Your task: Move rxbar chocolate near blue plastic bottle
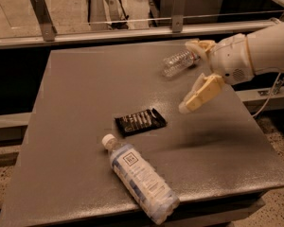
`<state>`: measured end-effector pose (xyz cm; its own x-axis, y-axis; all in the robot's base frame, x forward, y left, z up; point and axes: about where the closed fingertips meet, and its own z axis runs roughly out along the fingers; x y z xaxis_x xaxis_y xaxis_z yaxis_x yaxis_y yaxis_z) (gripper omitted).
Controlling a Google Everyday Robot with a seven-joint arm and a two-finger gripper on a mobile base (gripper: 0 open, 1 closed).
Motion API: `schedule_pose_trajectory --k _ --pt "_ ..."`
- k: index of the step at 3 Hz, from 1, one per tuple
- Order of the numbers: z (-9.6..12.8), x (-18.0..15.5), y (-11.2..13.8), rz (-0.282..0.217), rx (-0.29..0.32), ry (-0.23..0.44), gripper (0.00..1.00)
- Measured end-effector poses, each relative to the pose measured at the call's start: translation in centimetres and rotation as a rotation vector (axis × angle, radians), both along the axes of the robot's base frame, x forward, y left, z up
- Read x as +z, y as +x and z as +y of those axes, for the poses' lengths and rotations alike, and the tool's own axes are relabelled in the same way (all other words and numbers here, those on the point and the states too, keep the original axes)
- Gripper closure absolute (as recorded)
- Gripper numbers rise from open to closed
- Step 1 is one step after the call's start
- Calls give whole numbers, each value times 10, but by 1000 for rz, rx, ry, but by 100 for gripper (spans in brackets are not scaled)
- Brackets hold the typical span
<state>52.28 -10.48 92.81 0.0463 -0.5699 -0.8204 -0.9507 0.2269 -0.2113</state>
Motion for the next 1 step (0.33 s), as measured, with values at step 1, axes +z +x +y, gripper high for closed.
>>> schedule_pose_trajectory --k 1 --pt "-6 10 1 -28 -6 8 0"
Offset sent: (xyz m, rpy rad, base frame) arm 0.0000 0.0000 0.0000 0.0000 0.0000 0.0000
